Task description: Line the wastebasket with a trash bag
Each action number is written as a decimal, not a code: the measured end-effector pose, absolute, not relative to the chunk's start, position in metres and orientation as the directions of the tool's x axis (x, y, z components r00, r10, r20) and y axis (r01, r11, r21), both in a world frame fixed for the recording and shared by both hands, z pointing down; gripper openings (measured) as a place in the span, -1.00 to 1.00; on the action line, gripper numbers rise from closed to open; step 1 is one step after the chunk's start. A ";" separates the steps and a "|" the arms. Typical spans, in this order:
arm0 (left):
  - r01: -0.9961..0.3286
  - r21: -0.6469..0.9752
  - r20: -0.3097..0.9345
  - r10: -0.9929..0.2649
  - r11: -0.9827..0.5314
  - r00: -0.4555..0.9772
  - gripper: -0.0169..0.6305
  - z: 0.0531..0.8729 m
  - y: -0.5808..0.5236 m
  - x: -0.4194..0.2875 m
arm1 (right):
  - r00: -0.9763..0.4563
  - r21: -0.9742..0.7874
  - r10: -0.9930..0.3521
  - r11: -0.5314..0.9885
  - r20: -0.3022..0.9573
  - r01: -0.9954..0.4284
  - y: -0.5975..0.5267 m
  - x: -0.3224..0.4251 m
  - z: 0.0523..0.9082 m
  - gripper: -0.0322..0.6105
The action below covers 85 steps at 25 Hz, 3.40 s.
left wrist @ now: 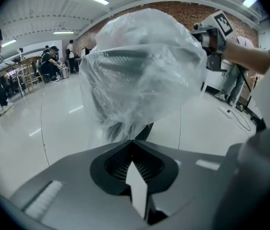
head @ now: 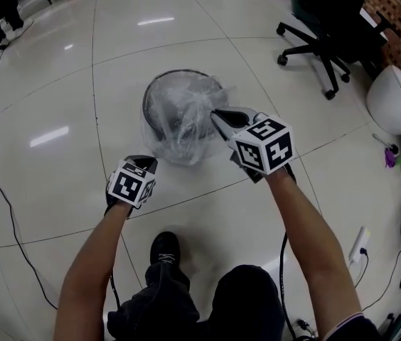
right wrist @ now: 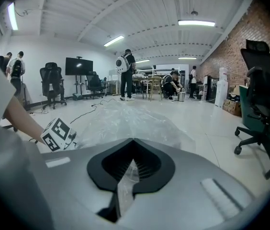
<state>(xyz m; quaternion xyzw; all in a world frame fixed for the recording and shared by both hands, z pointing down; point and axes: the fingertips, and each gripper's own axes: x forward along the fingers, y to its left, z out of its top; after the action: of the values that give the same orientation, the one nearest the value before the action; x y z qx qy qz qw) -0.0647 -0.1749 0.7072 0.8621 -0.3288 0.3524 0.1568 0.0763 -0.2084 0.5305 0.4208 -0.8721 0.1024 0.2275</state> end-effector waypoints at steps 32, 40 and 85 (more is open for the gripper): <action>-0.540 0.175 0.852 -0.149 -0.823 0.503 -0.91 0.833 -0.119 -0.068 | -0.528 0.054 -0.676 0.639 0.513 -0.767 -0.281 0.049 0.523 -0.89; -0.526 0.212 0.855 -0.104 -0.824 0.508 -0.91 0.837 -0.119 -0.063 | -0.513 0.026 -0.641 0.639 0.571 -0.769 -0.277 0.061 0.548 -0.89; -0.740 -0.025 0.621 -0.590 -0.673 0.516 -0.91 0.516 -0.224 -0.098 | -0.532 -0.002 -0.664 0.624 0.525 -0.781 -0.221 0.065 0.459 -0.89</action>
<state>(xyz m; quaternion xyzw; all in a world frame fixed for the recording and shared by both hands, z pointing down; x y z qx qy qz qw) -0.0975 -0.2242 0.5156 0.8619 -0.3856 0.3058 0.1223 0.0648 -0.2215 0.4589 0.4167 -0.8671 0.1193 0.2456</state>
